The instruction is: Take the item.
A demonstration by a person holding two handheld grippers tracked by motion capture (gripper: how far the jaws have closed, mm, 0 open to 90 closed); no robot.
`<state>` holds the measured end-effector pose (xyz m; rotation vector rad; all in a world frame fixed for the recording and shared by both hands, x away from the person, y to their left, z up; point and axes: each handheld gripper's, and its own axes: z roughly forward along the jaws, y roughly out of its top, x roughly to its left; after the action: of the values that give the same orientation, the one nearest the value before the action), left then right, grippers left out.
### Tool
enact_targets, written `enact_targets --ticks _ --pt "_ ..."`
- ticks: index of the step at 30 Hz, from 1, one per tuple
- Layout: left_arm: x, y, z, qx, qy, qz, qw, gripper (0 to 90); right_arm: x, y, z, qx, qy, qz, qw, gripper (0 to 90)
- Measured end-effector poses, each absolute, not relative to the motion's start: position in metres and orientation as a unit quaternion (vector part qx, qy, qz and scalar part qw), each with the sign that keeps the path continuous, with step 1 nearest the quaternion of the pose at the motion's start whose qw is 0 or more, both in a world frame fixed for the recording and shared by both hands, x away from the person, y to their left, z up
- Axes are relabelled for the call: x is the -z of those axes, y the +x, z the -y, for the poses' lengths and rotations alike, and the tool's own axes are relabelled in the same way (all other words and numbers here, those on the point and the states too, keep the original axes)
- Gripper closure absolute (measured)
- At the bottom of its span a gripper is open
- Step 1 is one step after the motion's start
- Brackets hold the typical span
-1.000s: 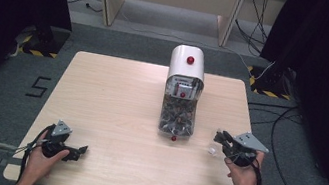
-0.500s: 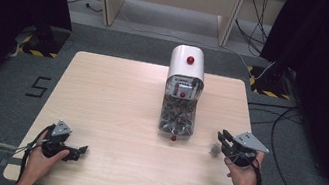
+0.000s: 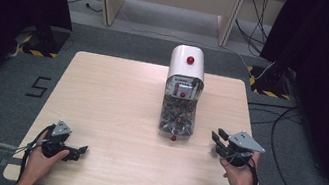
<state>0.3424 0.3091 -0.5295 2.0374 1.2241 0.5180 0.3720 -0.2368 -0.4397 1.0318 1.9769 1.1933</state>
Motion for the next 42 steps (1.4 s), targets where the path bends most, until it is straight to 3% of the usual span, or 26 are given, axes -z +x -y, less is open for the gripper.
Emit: enact_targets --ticks 19,42 --pt "0.529 0.342 -0.309 -0.2 0.786 -0.472 0.347 0.0 0.436 0.367 0.216 -0.463 0.371 -0.752 0.288 57.3" --pt "0.529 0.342 -0.309 -0.2 0.785 -0.472 0.347 0.0 0.438 0.358 0.182 -0.47 0.348 -0.768 0.261 49.0"
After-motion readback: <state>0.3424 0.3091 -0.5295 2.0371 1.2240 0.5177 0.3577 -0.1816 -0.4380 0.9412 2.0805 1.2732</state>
